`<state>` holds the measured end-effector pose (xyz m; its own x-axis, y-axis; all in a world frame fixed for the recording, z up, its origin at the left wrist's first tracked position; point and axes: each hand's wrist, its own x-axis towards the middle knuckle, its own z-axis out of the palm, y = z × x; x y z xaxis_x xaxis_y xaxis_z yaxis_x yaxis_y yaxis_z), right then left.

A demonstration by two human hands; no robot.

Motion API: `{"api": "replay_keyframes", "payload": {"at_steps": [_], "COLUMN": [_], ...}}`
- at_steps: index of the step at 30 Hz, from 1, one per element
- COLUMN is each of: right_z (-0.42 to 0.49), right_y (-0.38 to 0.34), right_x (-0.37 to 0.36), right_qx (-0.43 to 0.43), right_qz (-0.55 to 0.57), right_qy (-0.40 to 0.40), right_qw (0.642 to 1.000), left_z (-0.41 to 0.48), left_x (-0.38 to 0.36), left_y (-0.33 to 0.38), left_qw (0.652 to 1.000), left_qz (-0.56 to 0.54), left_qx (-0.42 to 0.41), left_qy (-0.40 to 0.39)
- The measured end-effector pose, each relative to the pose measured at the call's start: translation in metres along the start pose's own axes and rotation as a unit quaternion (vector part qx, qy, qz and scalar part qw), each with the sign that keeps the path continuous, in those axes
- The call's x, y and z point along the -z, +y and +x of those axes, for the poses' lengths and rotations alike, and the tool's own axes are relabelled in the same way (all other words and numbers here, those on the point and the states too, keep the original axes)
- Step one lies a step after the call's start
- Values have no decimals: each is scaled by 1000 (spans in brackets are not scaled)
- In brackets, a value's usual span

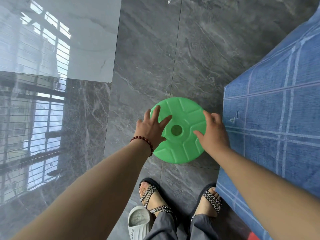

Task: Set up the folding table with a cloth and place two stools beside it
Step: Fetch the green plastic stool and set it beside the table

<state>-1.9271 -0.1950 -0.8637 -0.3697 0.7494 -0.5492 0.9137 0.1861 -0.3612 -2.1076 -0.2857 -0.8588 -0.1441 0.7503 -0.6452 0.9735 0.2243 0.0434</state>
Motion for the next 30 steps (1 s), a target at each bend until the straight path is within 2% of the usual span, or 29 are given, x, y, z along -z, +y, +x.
{"api": "replay_keyframes", "payload": {"at_steps": [5, 23, 26, 28, 30], "right_z": [-1, -22, -21, -21, -21], "right_y": [-2, -6, -7, -9, -11], "right_x": [-8, -22, -20, -20, -21], "right_qx": [-68, -111, -149, -180, -197], "right_qz": [64, 96, 109, 125, 146], "right_qy": [-31, -39, -44, -51, -58], "right_qw": [995, 988, 982, 974, 968], "left_z": [4, 2, 3, 5, 6], "left_x": [-1, -5, -6, -8, -9], "left_y": [5, -3, 1, 5, 7], "left_qw": [997, 996, 986, 963, 946], "left_qz": [-64, -41, -110, -189, -234], "left_qx": [28, 34, 104, 176, 207], "left_qy": [-38, -67, -66, -79, -85]}}
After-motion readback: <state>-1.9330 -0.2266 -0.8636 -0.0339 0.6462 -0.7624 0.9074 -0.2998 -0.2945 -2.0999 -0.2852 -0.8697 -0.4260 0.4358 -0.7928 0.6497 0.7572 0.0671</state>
